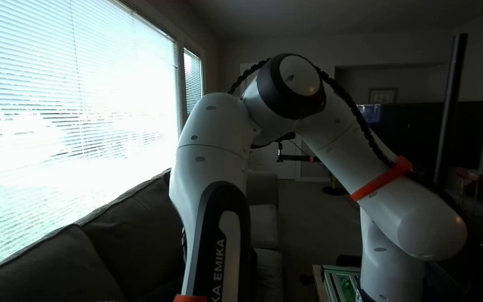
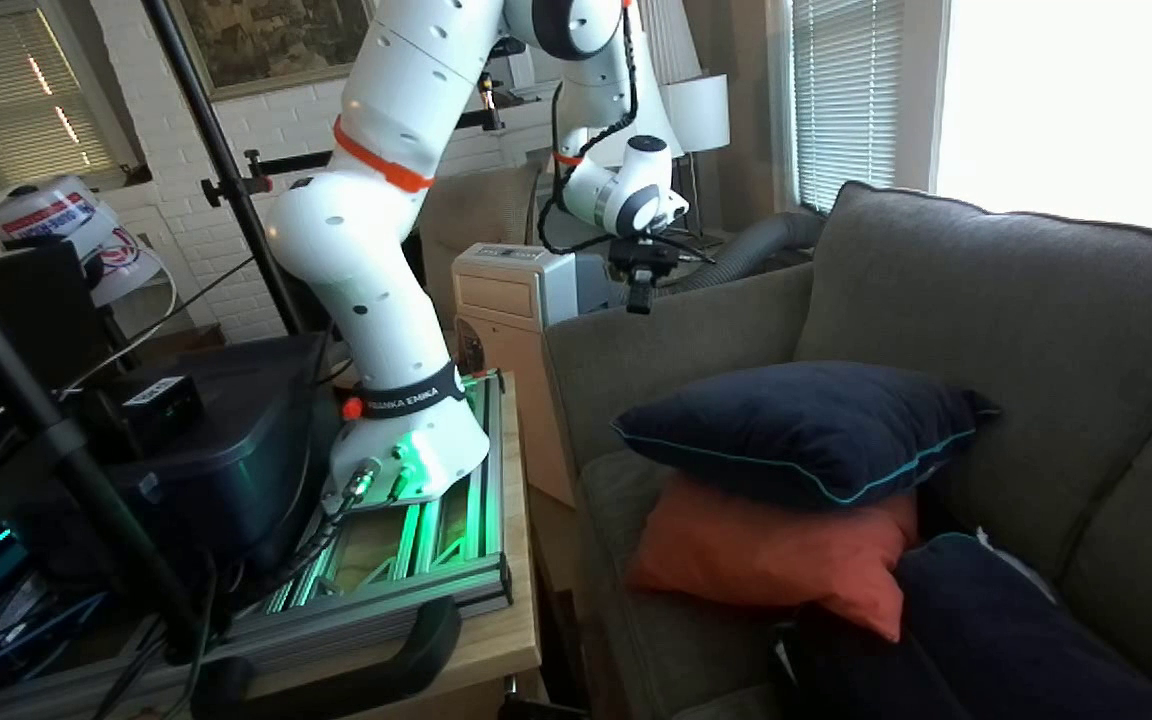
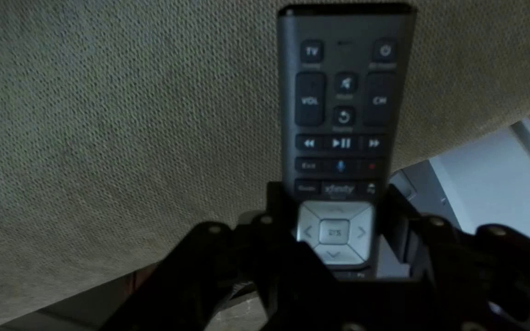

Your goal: Remove the remote control from the pillow and place it on the left armrest of the sofa.

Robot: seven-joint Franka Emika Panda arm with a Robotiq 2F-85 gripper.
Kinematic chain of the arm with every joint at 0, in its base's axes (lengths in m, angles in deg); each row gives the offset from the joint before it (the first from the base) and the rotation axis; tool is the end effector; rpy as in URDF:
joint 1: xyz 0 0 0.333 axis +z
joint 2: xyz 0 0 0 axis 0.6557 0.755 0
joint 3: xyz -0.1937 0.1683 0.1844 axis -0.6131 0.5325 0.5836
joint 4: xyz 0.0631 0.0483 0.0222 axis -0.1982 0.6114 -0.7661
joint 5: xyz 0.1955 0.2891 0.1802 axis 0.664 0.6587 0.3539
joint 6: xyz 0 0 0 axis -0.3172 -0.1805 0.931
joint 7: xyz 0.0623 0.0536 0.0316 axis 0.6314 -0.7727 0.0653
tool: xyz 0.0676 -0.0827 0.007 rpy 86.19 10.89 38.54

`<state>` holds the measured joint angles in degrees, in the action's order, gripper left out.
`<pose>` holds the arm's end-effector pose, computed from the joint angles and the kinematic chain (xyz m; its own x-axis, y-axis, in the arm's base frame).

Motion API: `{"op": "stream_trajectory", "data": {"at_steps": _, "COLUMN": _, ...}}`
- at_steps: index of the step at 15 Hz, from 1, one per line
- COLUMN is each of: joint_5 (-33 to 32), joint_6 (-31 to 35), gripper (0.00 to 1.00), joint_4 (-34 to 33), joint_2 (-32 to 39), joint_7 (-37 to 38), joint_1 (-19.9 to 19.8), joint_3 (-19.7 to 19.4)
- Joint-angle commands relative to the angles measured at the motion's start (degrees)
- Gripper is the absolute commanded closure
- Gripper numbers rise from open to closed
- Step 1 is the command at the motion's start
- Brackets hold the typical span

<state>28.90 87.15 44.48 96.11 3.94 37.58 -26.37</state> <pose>0.4250 0.3909 0.1746 0.3734 0.8056 0.4600 0.9276 -0.3171 -0.1976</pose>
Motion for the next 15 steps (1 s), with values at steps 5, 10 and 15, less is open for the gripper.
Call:
{"op": "stream_trajectory", "data": {"at_steps": 5, "joint_5": -3.18, "joint_6": -7.30, "gripper": 0.72, "joint_4": -4.25, "joint_2": 2.31, "joint_7": -8.26, "joint_1": 1.84, "joint_3": 0.04}}
{"op": "stream_trajectory", "data": {"at_steps": 10, "joint_5": -2.37, "joint_6": -9.55, "gripper": 0.72, "joint_4": -6.84, "joint_2": 3.11, "joint_7": -12.55, "joint_1": 4.57, "joint_3": -0.68}}
{"op": "stream_trajectory", "data": {"at_steps": 15, "joint_5": -2.22, "joint_6": -11.02, "gripper": 0.72, "joint_4": -9.19, "joint_2": 4.24, "joint_7": -15.44, "joint_1": 7.78, "joint_3": -2.05}}
